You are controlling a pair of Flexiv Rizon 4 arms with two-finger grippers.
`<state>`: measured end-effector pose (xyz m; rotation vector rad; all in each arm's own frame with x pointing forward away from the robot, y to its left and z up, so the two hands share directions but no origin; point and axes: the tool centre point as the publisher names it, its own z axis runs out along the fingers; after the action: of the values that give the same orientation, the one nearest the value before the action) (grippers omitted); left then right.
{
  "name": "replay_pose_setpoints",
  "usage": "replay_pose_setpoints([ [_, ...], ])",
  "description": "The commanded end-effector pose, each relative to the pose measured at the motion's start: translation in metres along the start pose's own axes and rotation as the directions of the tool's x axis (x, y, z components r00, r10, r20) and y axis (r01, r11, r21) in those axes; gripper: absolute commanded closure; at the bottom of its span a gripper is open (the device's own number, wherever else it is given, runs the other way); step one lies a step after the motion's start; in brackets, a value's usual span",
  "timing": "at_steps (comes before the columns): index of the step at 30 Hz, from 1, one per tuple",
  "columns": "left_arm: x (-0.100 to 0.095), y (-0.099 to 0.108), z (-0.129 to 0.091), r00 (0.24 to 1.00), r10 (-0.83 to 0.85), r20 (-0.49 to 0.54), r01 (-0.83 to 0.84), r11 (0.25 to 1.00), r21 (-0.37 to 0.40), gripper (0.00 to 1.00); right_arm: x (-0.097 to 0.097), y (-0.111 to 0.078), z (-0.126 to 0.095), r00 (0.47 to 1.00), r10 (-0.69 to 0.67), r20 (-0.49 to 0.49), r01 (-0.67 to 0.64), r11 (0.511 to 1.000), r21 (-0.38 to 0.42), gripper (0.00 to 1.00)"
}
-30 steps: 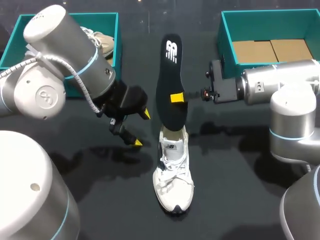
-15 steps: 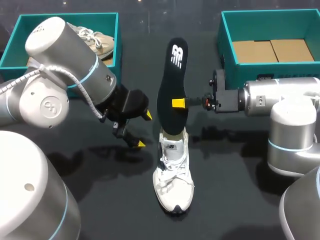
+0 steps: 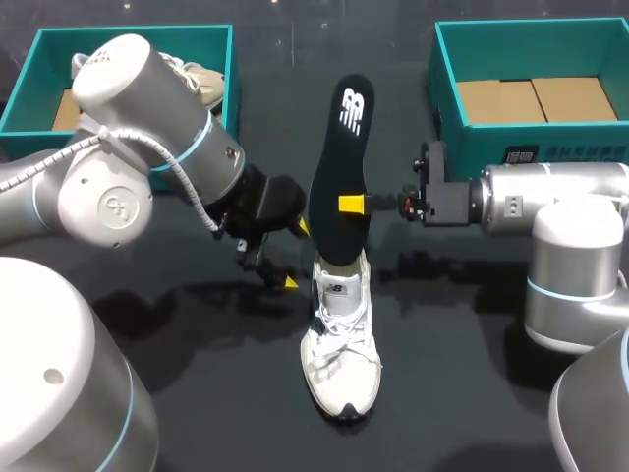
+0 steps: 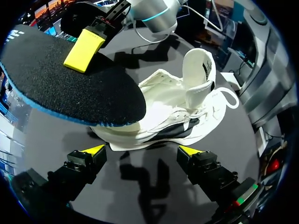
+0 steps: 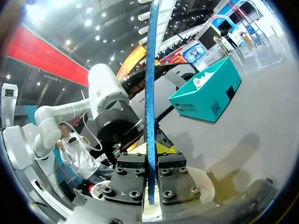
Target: Take the shoe out of the shoebox, open the shoe tongue, remove and reinsert the insole, then place the shoe into the shoebox
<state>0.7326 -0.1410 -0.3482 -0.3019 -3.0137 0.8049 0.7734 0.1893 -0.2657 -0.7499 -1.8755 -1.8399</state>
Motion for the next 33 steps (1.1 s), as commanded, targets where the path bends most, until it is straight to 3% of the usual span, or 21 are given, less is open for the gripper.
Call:
replay_pose_setpoints([
  [1,-0.007,0.001,0.003,1.0,0.002,-0.012,-0.002,1.0,0.002,0.0,0.003,-0.005,0.0,1.0,-0.002,0.007,0.002,1.0,-0.02,1.0],
  [13,-0.007,0.001,0.003,1.0,0.002,-0.012,-0.002,1.0,0.002,0.0,0.003,-0.005,0.0,1.0,-0.002,0.007,0.002,1.0,-0.02,1.0],
  [26,-0.007,0.001,0.003,1.0,0.002,-0.012,-0.002,1.0,0.002,0.0,-0.012,0.008,0.004,0.997,-0.07,0.025,0.071,0.997,-0.024,1.0],
  [33,-0.007,0.001,0.003,1.0,0.002,-0.012,-0.002,1.0,0.002,0.0,-0.014,0.002,0.003,0.995,-0.09,0.035,0.091,0.996,-0.021,1.0],
])
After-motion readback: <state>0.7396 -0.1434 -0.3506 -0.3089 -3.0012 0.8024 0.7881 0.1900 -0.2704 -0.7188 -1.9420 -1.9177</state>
